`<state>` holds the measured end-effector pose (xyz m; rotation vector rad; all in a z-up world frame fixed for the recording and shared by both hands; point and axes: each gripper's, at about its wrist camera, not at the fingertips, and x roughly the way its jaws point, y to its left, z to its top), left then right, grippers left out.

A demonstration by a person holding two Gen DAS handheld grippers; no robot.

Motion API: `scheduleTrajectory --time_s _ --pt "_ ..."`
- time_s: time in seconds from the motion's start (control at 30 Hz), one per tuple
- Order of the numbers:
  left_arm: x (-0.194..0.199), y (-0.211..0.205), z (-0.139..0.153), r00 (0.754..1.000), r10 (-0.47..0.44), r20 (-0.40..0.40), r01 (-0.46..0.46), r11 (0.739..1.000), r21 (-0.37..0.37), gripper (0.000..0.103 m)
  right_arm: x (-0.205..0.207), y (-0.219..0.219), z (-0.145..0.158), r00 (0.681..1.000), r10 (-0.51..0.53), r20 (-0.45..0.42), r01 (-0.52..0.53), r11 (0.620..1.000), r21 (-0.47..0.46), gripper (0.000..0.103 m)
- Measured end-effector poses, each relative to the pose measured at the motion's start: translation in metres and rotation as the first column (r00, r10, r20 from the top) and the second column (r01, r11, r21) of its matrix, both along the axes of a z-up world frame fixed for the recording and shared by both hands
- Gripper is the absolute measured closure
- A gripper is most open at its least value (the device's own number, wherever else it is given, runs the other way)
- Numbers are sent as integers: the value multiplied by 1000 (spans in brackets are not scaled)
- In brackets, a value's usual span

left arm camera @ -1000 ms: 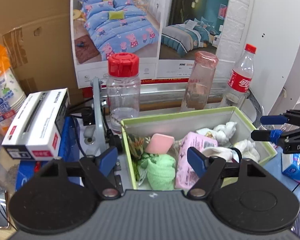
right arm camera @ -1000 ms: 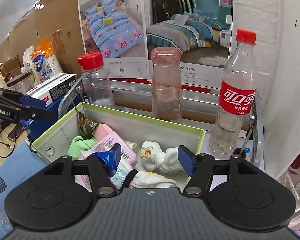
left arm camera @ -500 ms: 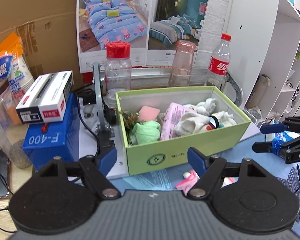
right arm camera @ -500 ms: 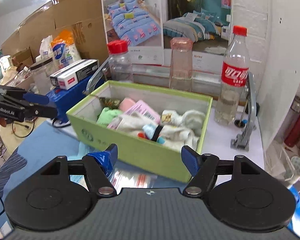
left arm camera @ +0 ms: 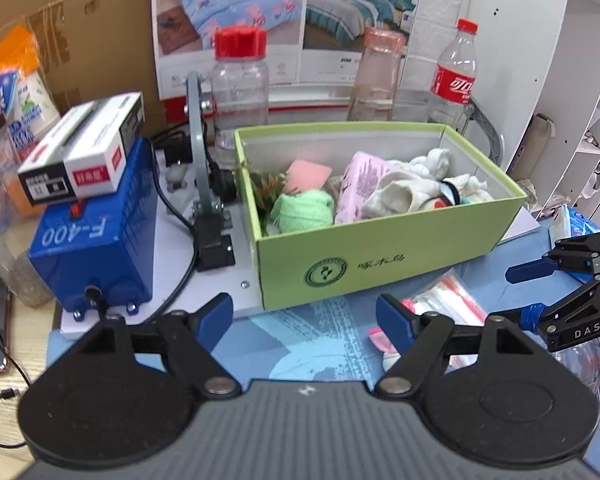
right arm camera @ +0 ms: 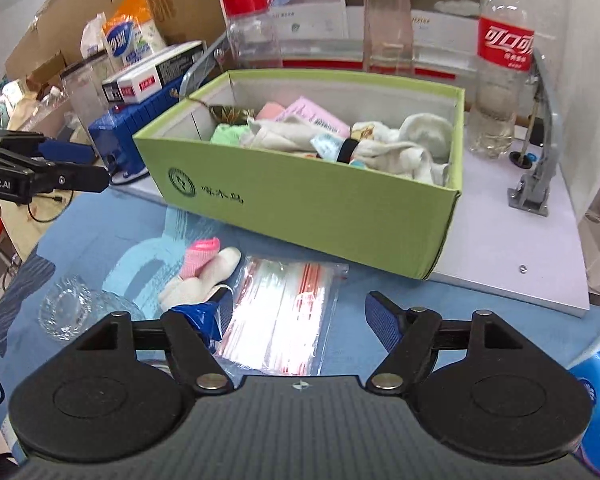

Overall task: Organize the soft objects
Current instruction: 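Move left tool to the pink-cuffed white sock while right tool moves to the zip bag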

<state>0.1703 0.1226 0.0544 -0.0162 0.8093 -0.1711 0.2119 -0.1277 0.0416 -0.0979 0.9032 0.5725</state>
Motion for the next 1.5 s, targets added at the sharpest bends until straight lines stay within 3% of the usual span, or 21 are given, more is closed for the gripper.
scheduleTrajectory --time_s 0.3,0.4,0.5,0.57,0.7,0.8,0.97,1.03,1.1,1.23,1.37,1.43,1.5 --pt "11 16 -16 998 45 -48 -46 999 -15 24 22 40 -19 988 130 -82 -140 981 -134 41" --pt "13 17 -15 998 38 -46 -38 999 -2 24 37 58 -28 978 141 -156 -168 970 -174 41" --pt "17 12 -12 999 19 -51 -18 1000 20 24 40 78 -37 963 197 -186 -245 925 -291 39" --pt "18 6 -10 999 -6 -49 8 999 36 24 42 82 -37 958 208 -198 -263 912 -315 38" --pt "18 -13 -10 994 -88 -60 92 994 60 23 50 58 -38 965 135 -226 -200 934 -296 36" --pt "24 -31 -14 982 -164 -99 170 984 57 23 56 20 -39 975 17 -220 -74 964 -255 36" --pt "50 -61 -28 920 -319 -229 329 944 7 23 37 -31 -35 980 -133 -150 98 970 -221 35" --pt "63 -71 -36 891 -340 -302 359 933 6 23 14 -42 -19 988 -145 -43 137 977 -162 35" --pt "72 -82 -45 866 -353 -355 389 921 32 23 -9 -55 0 977 -202 70 206 977 -59 35" --pt "83 -100 -62 834 -361 -418 424 903 68 23 -66 -84 28 893 -379 242 323 915 240 35" --pt "88 -104 -77 838 -312 -447 393 914 99 22 -105 -102 19 821 -523 230 389 805 448 35" --pt "88 -95 -76 851 -286 -440 358 929 88 22 -117 -108 10 806 -562 184 423 766 485 35" --pt "86 -80 -77 874 -214 -435 290 950 115 21 -124 -110 4 803 -575 156 443 751 490 35"
